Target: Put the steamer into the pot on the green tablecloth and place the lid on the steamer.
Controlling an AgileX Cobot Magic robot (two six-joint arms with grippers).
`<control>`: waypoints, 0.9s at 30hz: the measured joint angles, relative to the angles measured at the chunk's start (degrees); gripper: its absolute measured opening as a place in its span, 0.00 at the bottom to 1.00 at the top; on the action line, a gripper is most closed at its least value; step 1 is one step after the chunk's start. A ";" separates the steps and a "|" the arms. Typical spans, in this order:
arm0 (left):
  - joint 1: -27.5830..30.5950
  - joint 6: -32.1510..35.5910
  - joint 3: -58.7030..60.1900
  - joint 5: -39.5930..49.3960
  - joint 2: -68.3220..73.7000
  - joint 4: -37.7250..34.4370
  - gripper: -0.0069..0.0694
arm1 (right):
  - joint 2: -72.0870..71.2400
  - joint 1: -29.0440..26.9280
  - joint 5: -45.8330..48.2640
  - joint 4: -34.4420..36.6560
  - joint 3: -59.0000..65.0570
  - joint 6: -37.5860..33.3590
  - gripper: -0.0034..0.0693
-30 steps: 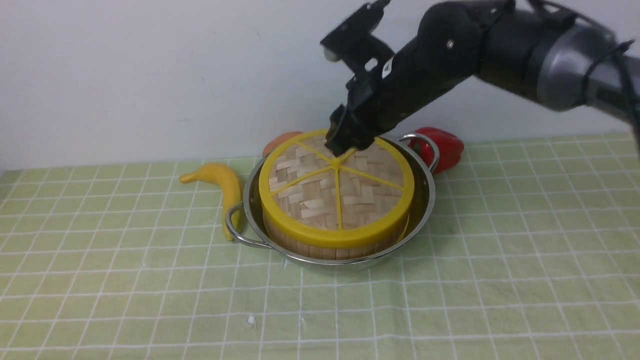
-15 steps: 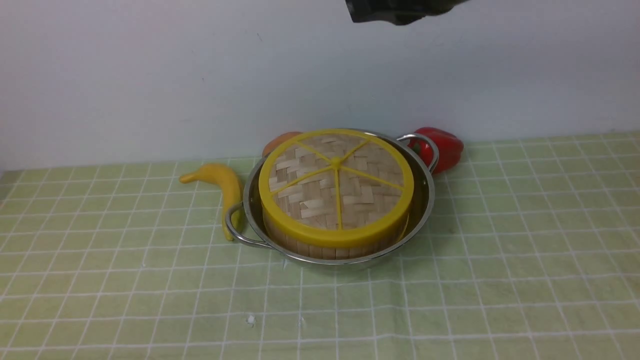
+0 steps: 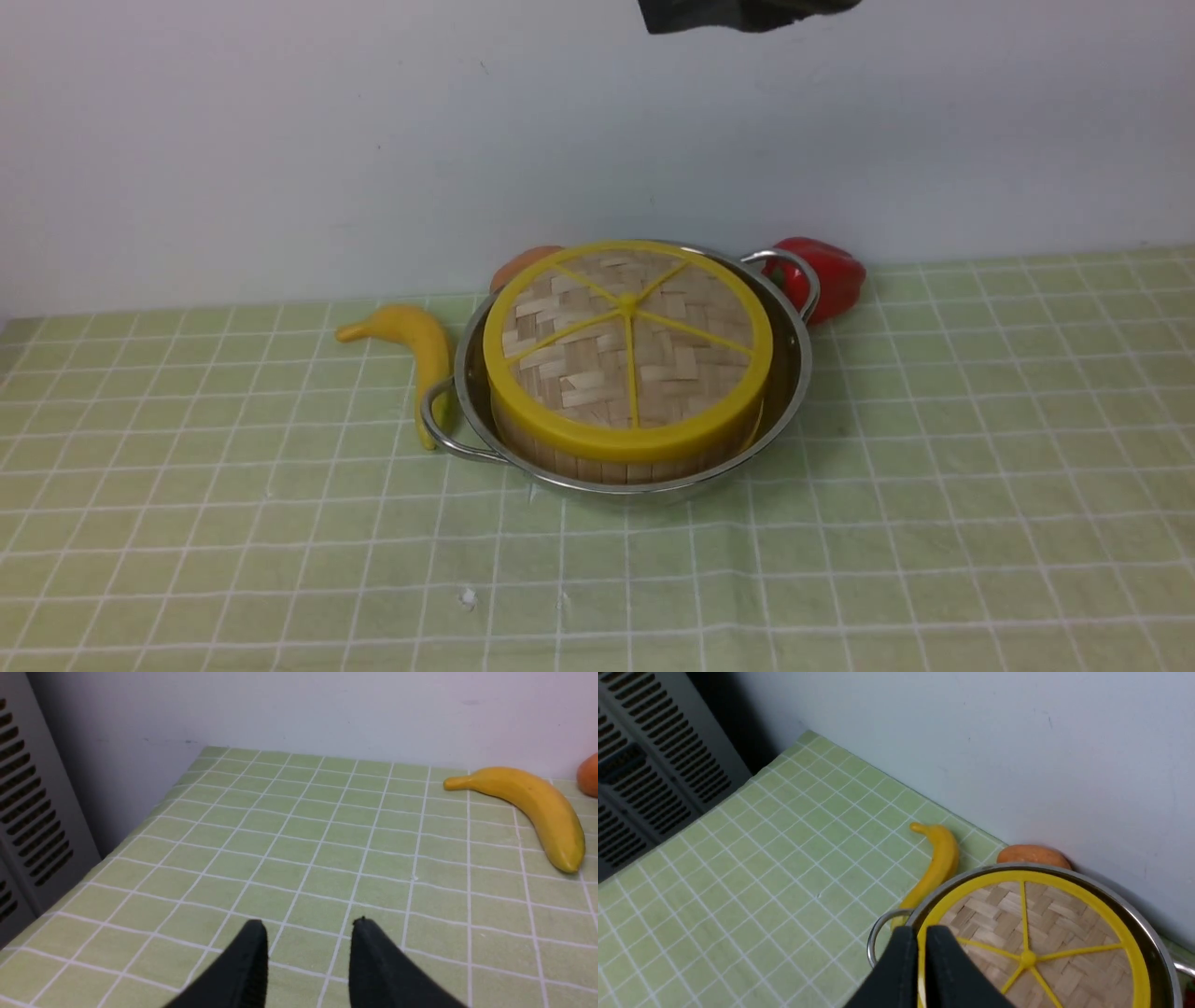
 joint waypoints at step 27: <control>0.00 -0.10 0.00 0.00 0.00 0.00 0.41 | -67.05 -16.94 -21.35 -13.68 59.63 7.02 0.29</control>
